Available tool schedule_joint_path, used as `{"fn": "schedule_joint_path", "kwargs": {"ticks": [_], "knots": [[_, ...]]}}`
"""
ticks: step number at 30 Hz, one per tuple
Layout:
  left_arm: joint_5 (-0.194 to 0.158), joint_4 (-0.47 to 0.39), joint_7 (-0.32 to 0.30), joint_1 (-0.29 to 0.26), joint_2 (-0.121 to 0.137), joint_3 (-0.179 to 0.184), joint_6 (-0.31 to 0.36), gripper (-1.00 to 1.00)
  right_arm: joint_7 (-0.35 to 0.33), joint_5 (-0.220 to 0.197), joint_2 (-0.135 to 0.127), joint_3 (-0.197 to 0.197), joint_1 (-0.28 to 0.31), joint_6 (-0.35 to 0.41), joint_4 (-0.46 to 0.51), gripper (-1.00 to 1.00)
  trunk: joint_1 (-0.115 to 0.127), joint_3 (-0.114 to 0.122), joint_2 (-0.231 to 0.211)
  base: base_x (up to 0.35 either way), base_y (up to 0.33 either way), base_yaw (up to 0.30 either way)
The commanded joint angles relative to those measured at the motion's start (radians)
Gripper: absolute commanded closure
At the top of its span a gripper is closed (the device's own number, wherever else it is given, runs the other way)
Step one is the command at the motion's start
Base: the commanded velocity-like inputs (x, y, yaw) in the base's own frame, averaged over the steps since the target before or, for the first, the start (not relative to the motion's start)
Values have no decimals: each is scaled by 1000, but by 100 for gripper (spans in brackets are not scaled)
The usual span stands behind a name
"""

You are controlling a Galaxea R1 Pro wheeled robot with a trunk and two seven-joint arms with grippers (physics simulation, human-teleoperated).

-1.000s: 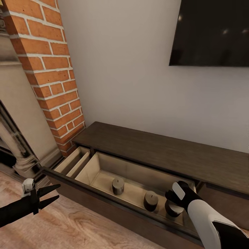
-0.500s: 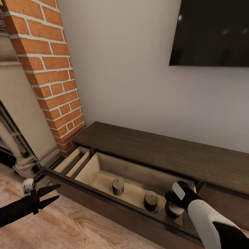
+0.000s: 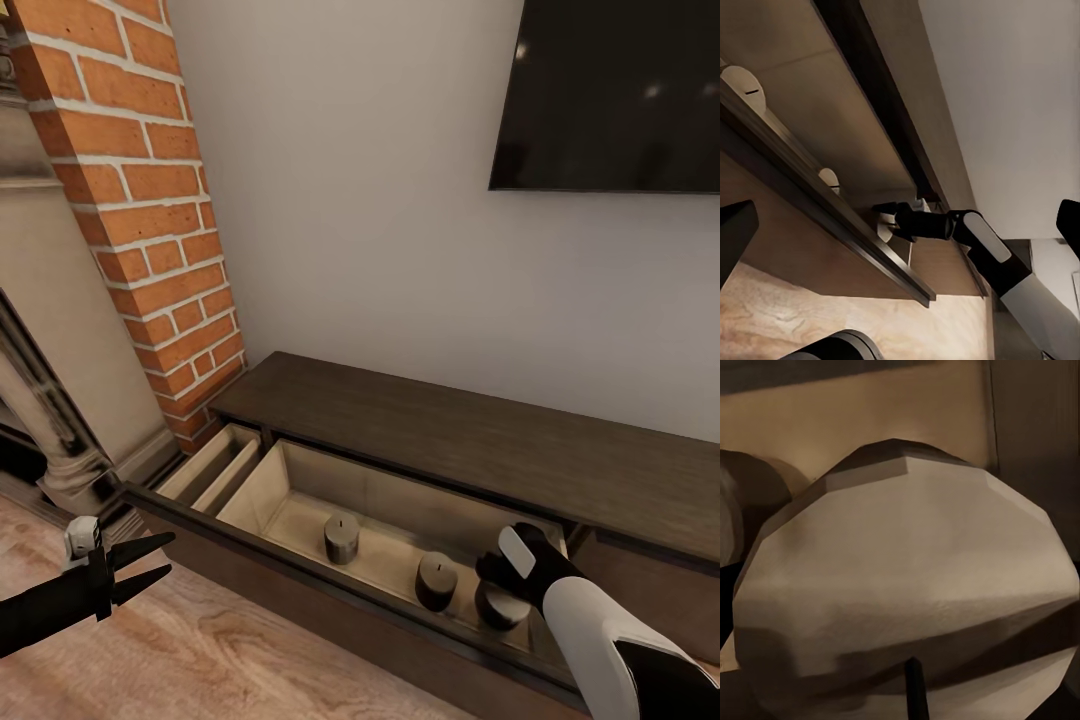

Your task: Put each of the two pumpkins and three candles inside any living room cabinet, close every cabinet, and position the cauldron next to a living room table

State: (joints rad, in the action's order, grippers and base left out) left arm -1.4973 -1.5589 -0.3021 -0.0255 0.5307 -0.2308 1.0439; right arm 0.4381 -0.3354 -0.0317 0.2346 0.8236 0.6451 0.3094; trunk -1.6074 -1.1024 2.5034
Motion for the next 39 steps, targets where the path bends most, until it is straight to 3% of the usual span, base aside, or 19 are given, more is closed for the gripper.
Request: {"fn": "schedule_joint_path", "kwargs": {"ticks": [1, 7, 16, 21, 25, 29, 39], "knots": [[9, 0, -9, -1, 0, -1, 3, -100, 10, -13, 0, 0, 0, -7, 3, -100, 0, -1, 0, 0, 0, 0], [9, 0, -9, -1, 0, -1, 3, -100, 11, -12, 0, 0, 0, -46, -1, -100, 0, -1, 0, 0, 0, 0], [9, 0, -9, -1, 0, -1, 3, -100, 10, -15, 0, 2, 0, -15, -2, -100, 0, -1, 0, 0, 0, 0], [9, 0, -9, -1, 0, -1, 3, -100, 11, -15, 1, 1, 0, -74, -4, -100, 0, -1, 0, 0, 0, 0], [9, 0, -9, -1, -1, -1, 3, -100, 4, -16, -1, 2, 1, 5, -10, -100, 0, -1, 0, 0, 0, 0], [9, 0, -9, -1, -1, -1, 3, -100, 3, -15, 1, 2, 2, 23, -8, -100, 0, -1, 0, 0, 0, 0], [9, 0, -9, -1, -2, -1, 3, -100, 14, -11, 3, 1, 2, -73, -10, -100, 0, -1, 0, 0, 0, 0]]}}
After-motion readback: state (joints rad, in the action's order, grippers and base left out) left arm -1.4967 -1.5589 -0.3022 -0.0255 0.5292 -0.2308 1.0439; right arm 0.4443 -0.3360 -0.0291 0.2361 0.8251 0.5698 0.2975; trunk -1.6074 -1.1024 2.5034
